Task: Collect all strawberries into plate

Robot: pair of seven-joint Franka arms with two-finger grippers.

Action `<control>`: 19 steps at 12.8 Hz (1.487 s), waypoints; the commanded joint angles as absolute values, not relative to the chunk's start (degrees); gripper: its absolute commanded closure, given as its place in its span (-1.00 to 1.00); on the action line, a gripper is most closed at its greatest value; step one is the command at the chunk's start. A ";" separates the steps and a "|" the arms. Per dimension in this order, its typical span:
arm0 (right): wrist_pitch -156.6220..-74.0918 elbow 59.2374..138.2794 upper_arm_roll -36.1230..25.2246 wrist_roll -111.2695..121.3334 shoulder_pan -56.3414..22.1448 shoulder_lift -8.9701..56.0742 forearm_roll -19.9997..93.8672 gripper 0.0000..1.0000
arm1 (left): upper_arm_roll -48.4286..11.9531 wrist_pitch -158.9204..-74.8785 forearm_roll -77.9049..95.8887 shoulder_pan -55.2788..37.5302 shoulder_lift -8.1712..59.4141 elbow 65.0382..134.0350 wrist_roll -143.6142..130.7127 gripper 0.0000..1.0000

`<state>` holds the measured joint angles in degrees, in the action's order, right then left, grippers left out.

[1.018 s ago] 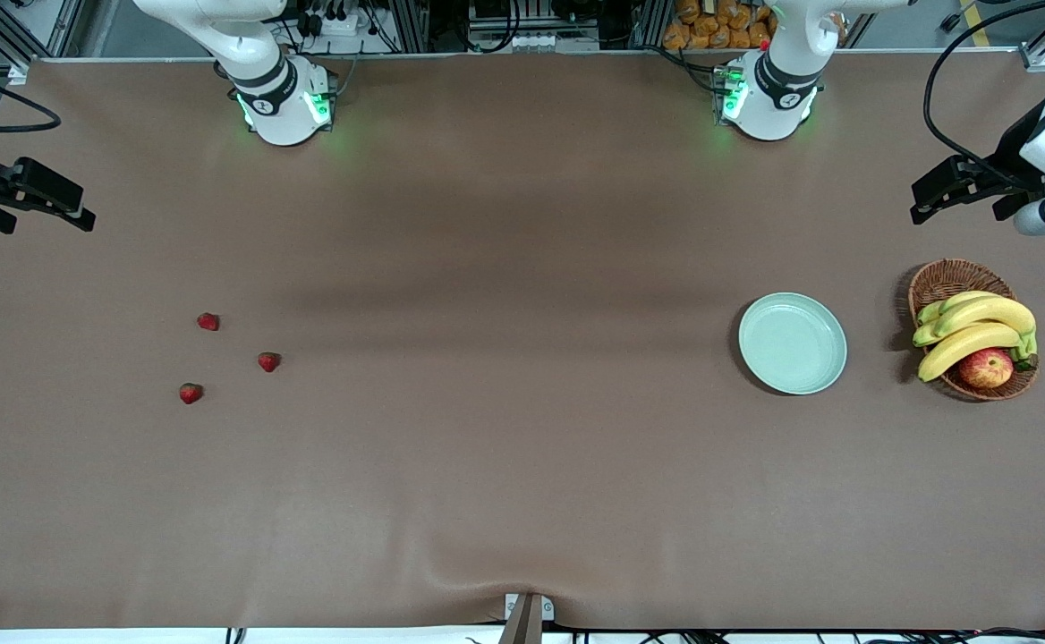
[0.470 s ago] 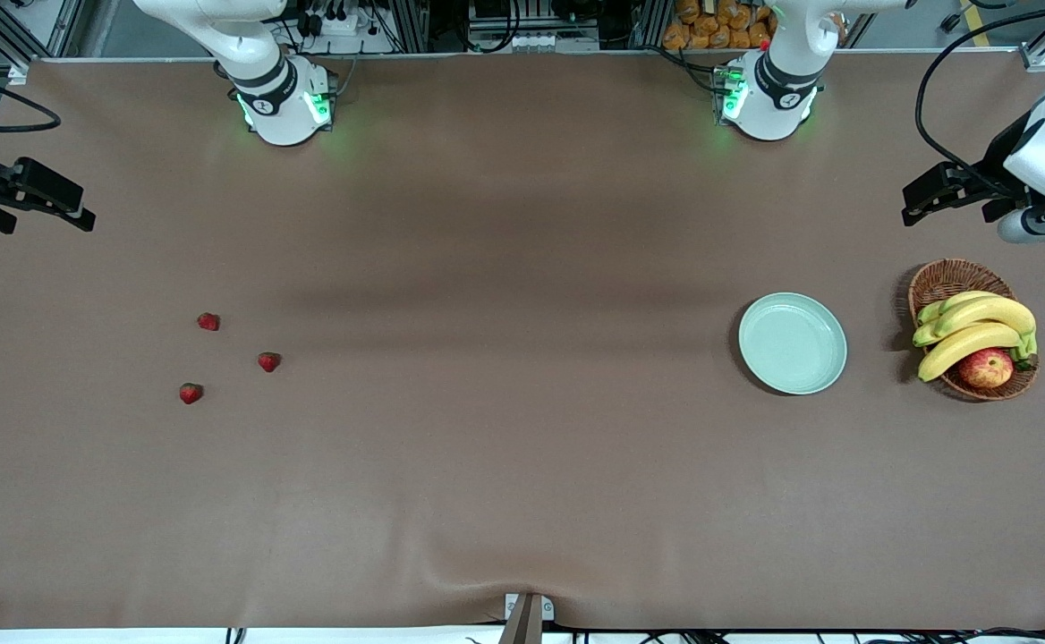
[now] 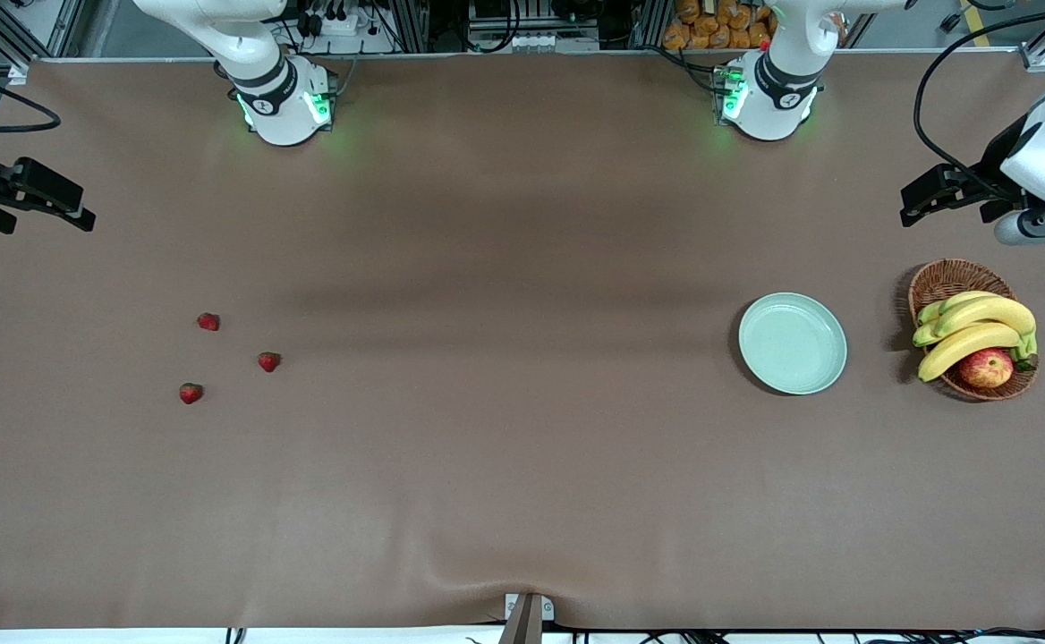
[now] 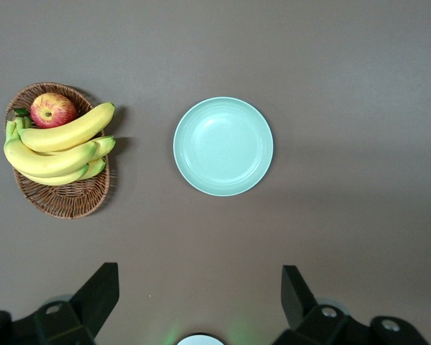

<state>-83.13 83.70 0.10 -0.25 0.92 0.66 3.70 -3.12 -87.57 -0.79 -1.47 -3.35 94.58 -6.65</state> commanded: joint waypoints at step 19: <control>-83.14 83.76 0.09 -1.05 0.70 0.35 4.48 -1.00 | -4.13 -105.02 -1.23 -2.20 -2.73 106.61 -6.59 -1.00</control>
<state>-83.13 83.70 0.13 -0.25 0.91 0.66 3.70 -4.15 -102.87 -0.79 -1.90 -3.13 106.00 -6.65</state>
